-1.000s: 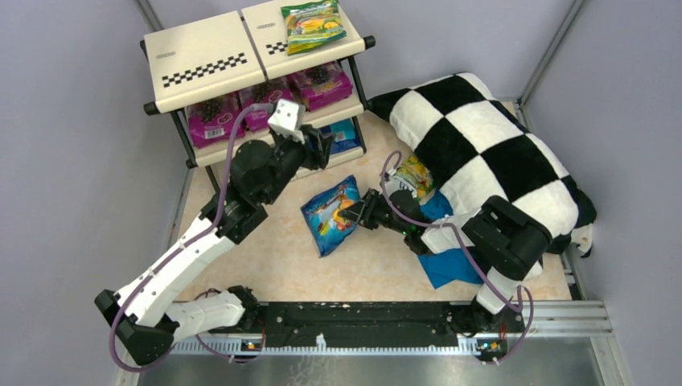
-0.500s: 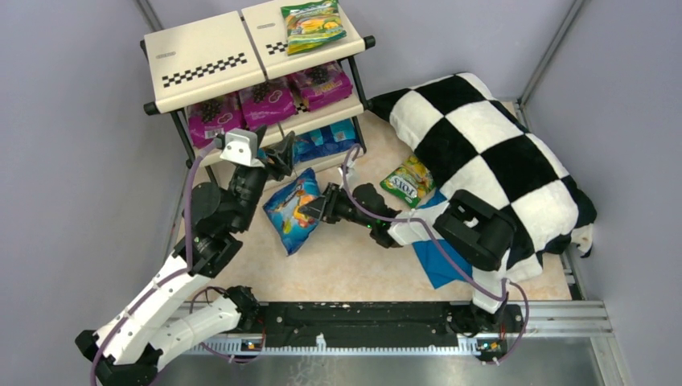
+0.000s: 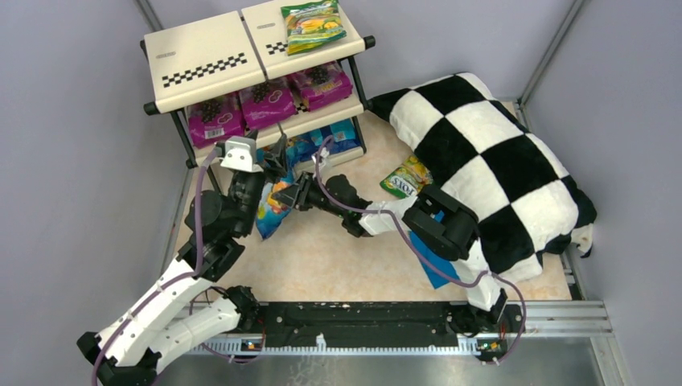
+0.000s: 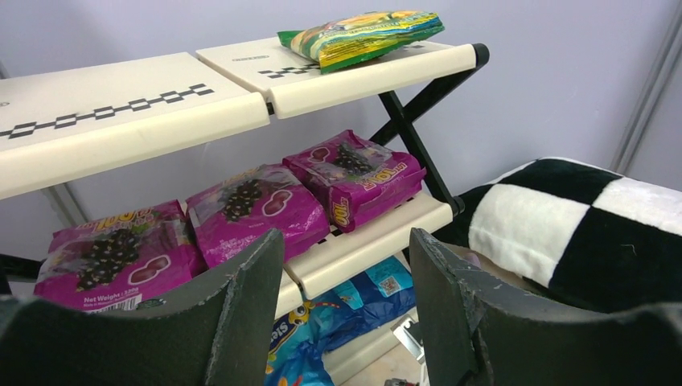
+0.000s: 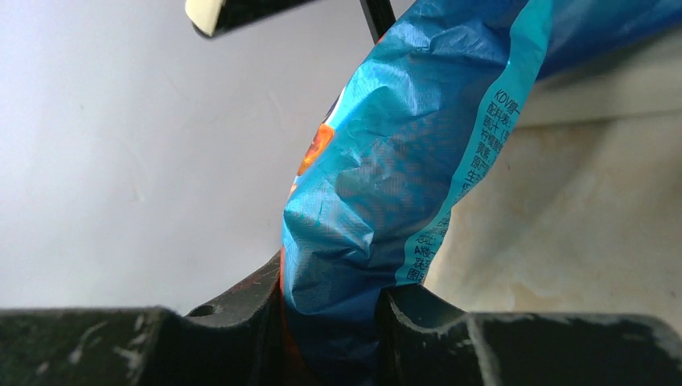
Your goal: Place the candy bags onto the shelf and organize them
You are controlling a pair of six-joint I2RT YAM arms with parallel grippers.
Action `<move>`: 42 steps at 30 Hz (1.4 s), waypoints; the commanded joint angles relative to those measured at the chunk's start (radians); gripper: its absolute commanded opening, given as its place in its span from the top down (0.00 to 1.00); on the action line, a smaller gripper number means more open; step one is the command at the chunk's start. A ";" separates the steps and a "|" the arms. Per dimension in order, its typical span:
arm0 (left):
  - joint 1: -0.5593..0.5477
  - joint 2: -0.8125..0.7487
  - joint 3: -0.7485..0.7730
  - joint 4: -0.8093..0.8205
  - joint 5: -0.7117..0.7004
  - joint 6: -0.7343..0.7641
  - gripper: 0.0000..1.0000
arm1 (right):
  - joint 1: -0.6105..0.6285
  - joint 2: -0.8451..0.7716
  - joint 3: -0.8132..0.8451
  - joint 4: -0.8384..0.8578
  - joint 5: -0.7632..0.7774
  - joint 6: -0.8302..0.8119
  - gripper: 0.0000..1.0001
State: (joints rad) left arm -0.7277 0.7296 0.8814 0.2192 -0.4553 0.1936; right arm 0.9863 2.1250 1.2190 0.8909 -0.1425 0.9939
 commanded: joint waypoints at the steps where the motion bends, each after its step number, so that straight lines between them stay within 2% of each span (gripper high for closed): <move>1: 0.001 -0.022 -0.016 0.096 -0.040 0.038 0.35 | 0.005 0.026 0.170 0.279 0.069 0.024 1.00; 5: 0.001 -0.034 -0.033 0.119 -0.059 0.058 0.35 | 0.005 0.131 0.297 0.304 0.089 0.076 1.00; 14: 0.000 -0.056 -0.062 0.161 -0.078 0.075 0.35 | 0.006 0.296 0.534 0.271 0.160 0.058 1.00; 24: 0.001 -0.064 -0.077 0.183 -0.090 0.091 0.35 | 0.008 0.517 0.897 0.098 0.155 0.026 1.00; 33: 0.001 -0.068 -0.083 0.187 -0.086 0.085 0.35 | 0.005 0.718 1.257 -0.127 0.179 -0.045 1.00; 42: 0.001 -0.064 -0.080 0.178 -0.074 0.072 0.35 | -0.001 0.805 1.416 -0.248 0.256 -0.161 0.97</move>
State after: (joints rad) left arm -0.7277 0.6762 0.7998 0.3500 -0.5377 0.2653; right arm 1.0008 2.9417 2.5099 0.6281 0.0883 0.9173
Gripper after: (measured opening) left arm 0.652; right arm 0.275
